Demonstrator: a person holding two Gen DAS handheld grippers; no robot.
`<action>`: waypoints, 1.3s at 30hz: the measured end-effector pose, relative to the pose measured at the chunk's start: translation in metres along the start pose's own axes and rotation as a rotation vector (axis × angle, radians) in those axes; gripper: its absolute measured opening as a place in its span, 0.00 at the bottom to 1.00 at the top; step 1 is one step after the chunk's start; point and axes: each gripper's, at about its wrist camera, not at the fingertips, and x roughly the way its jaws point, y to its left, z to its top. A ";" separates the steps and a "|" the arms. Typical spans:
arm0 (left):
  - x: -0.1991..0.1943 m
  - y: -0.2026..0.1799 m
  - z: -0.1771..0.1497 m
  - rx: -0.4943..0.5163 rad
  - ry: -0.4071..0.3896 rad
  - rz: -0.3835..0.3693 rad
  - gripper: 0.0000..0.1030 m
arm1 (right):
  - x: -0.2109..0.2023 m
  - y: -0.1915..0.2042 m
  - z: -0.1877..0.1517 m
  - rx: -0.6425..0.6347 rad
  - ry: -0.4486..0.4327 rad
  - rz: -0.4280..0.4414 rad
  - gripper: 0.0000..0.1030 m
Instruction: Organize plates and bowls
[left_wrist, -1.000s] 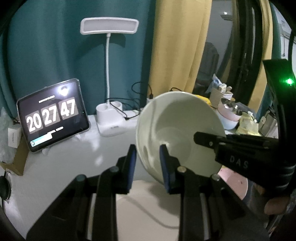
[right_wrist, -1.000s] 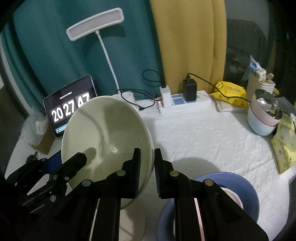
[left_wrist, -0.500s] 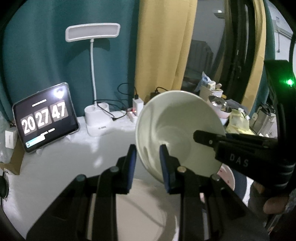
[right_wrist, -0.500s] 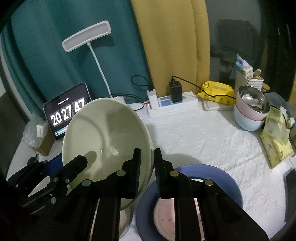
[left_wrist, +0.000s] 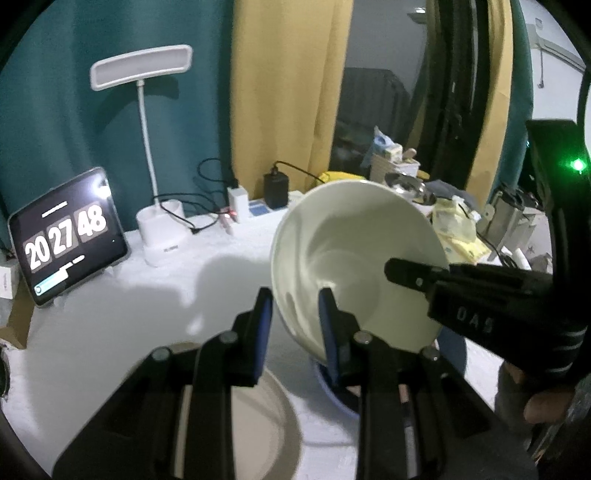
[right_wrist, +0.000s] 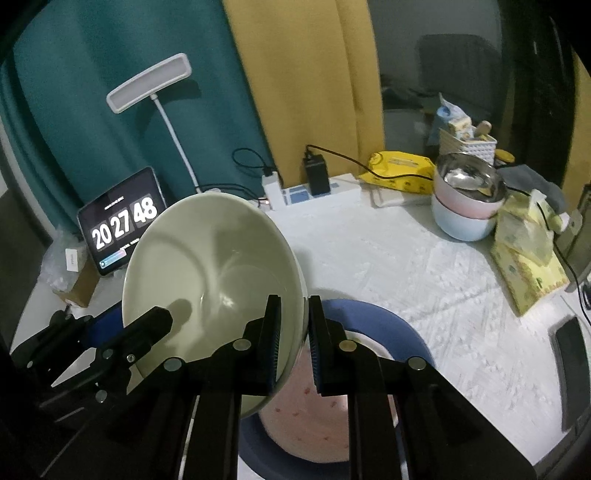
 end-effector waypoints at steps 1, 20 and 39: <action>0.001 -0.004 -0.001 0.006 0.004 -0.004 0.25 | -0.002 -0.004 -0.001 0.004 -0.001 -0.005 0.15; 0.022 -0.046 -0.022 0.067 0.084 -0.051 0.25 | -0.003 -0.052 -0.035 0.070 0.051 -0.029 0.15; 0.041 -0.056 -0.044 0.083 0.159 -0.030 0.25 | 0.013 -0.062 -0.057 0.083 0.129 -0.037 0.15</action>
